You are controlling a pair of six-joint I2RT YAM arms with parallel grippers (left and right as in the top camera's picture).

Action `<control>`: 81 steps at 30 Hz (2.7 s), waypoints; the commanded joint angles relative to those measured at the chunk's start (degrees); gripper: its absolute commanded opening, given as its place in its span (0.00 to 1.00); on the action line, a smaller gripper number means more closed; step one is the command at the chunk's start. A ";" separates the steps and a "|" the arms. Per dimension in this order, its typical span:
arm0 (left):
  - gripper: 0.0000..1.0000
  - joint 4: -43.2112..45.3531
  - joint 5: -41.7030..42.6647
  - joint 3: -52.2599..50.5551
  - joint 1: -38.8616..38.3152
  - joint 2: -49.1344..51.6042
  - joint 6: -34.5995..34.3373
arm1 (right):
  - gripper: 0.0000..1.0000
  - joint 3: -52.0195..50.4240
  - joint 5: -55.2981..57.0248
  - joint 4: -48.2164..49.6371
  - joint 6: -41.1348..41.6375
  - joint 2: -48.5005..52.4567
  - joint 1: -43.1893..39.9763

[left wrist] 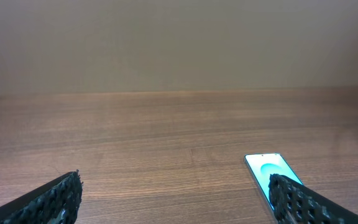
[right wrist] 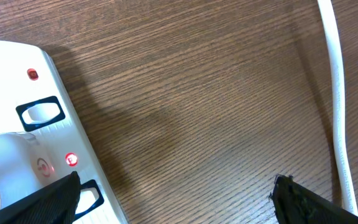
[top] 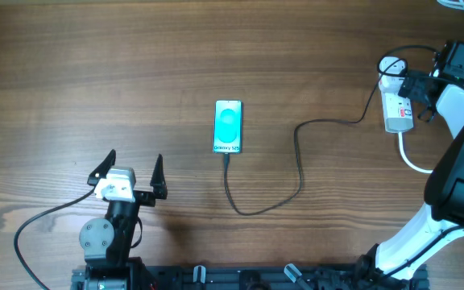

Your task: Plug charger to phone and switch on socket

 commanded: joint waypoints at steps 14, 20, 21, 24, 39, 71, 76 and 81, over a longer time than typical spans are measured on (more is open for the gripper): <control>1.00 -0.39 -0.76 -0.20 -0.28 -0.63 1.11 | 0.99 0.61 -1.77 0.26 0.35 -22.75 7.08; 1.00 -0.42 -0.76 -0.22 -0.28 -0.63 1.11 | 1.00 0.59 -1.75 -0.83 0.35 -32.02 7.08; 1.00 -0.39 -0.76 -0.20 -0.28 -0.63 1.11 | 1.00 0.59 -1.75 -0.85 0.35 -34.60 7.08; 1.00 -0.39 -0.76 -0.22 -0.28 -0.63 1.11 | 1.00 0.59 -1.75 -0.85 0.37 -41.62 7.08; 1.00 -0.39 -0.79 -0.20 -0.28 -0.63 1.09 | 1.00 -3.13 -1.75 -21.88 0.33 -60.76 9.99; 1.00 -0.39 -0.76 -0.22 -0.28 -0.63 1.11 | 1.00 -64.54 -20.94 25.07 -4.20 -77.35 19.34; 1.00 -0.39 -0.79 -0.20 -0.28 -0.63 1.11 | 1.00 -69.05 -22.77 26.82 -4.00 -80.96 19.34; 1.00 -0.39 -0.76 -0.22 -0.28 -0.63 1.09 | 1.00 -74.73 -22.86 31.43 -4.02 -83.65 19.34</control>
